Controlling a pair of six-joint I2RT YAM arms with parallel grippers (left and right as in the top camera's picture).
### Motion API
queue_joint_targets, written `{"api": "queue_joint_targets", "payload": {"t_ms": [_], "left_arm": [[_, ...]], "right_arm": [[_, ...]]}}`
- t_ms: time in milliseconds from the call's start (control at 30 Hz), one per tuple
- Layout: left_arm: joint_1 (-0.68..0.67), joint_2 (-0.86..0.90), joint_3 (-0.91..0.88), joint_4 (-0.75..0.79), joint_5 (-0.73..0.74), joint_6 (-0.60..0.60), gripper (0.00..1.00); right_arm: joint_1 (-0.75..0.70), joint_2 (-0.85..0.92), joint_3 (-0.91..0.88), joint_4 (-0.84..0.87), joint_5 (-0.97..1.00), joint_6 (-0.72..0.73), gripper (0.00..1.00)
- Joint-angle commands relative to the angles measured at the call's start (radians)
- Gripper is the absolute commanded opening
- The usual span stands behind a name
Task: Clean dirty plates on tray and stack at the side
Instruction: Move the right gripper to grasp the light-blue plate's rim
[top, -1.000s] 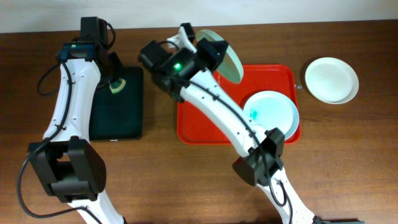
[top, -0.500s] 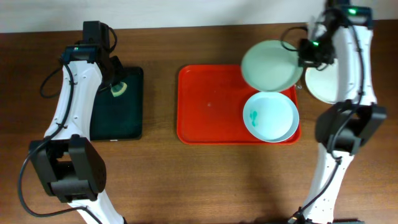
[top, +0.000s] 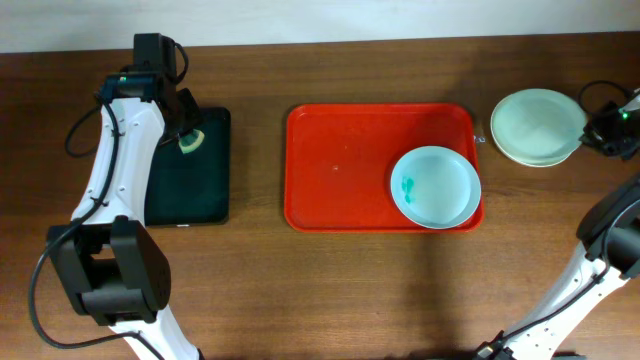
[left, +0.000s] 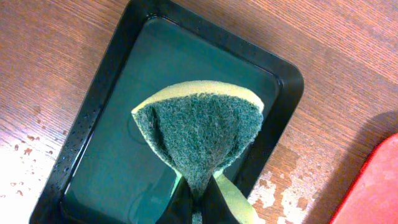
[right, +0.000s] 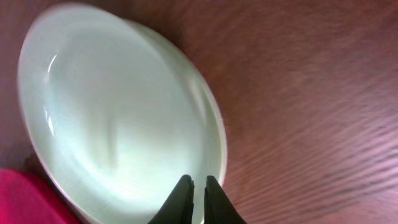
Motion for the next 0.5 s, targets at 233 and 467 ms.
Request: {"api": "queue_joint_targets", "payload": {"t_ms": [233,467], "left_arm": [[-0.002,0.002,-0.008,0.014,0.0,-0.009,0.0],[-0.002,0.002,-0.008,0.013,0.001,-0.008,0.0]], "right_arm": [[0.298,-0.011,-0.011,-0.205,-0.125,-0.462,0.6],[0.594,-0.011,-0.03,-0.252,0.256,-0.441,0.61]]}}
